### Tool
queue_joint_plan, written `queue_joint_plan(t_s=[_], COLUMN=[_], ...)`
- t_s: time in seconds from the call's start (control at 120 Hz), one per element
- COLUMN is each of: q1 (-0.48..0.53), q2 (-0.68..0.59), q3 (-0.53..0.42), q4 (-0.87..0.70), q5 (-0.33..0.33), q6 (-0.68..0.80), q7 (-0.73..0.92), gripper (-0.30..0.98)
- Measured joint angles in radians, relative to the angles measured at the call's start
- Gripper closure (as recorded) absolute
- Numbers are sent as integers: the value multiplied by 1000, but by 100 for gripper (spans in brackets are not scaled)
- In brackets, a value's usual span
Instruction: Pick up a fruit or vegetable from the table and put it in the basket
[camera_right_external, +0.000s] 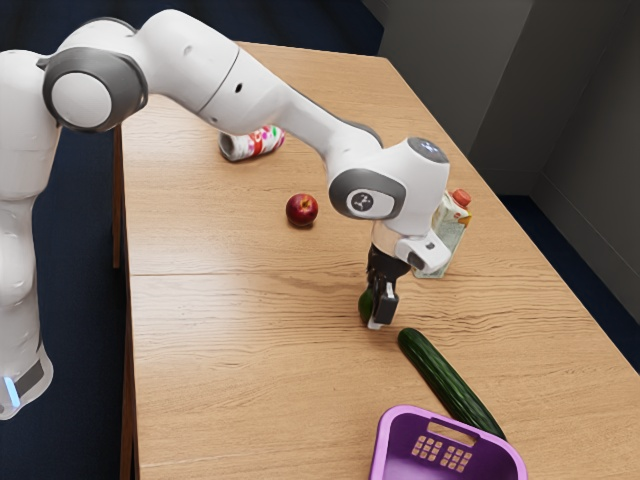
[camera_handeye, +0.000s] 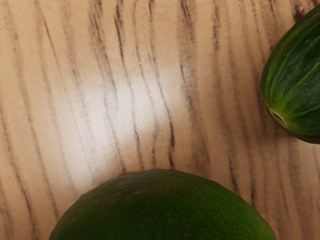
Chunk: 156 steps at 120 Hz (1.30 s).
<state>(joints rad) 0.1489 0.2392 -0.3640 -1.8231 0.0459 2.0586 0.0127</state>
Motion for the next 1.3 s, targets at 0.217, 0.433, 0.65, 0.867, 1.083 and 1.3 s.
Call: queue_joint_plan(t_s=[0.217, 0.433, 0.65, 0.867, 1.083, 1.3], q1=[2, -142, -360, -439, -446, -449], q2=[-77, -70, 126, 221, 238, 237], q3=[-72, -225, -234, -234, -233, -233], q4=[94, 310, 518, 604, 606, 606], q5=[7, 75, 166, 215, 235, 244], q6=[-45, -173, -224, -260, -272, -272], q7=[-9, -12, -12, -11, -6, 5], gripper=[28, 27, 27, 27, 17, 4])
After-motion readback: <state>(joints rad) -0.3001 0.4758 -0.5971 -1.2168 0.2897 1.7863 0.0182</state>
